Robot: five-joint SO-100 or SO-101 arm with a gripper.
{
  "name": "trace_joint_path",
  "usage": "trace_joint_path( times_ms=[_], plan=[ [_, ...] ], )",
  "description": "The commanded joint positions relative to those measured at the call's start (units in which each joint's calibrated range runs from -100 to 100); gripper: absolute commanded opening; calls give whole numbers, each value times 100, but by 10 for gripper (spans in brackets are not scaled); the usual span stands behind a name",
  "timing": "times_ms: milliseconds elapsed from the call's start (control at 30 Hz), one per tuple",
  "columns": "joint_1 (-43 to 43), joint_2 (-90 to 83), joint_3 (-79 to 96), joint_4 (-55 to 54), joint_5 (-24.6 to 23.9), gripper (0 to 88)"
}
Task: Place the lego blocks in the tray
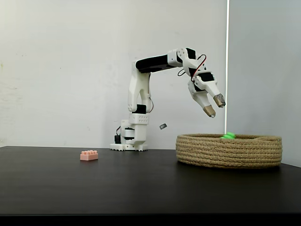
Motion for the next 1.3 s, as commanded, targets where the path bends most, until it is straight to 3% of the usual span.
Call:
trace_joint_path(
  times_ms=[0,200,433,600,933,1267],
  plan=[
    [78,-48,-187,-141,-122,283],
    [301,-288,-187,600,-249,275],
    [1257,-864,278,1125,283,268],
    [2172,-1131,378,1733,991,280],
    [4085,-968,898,1558,2862,296],
    [5495,253,-5,1333,4254,311]
  ],
)
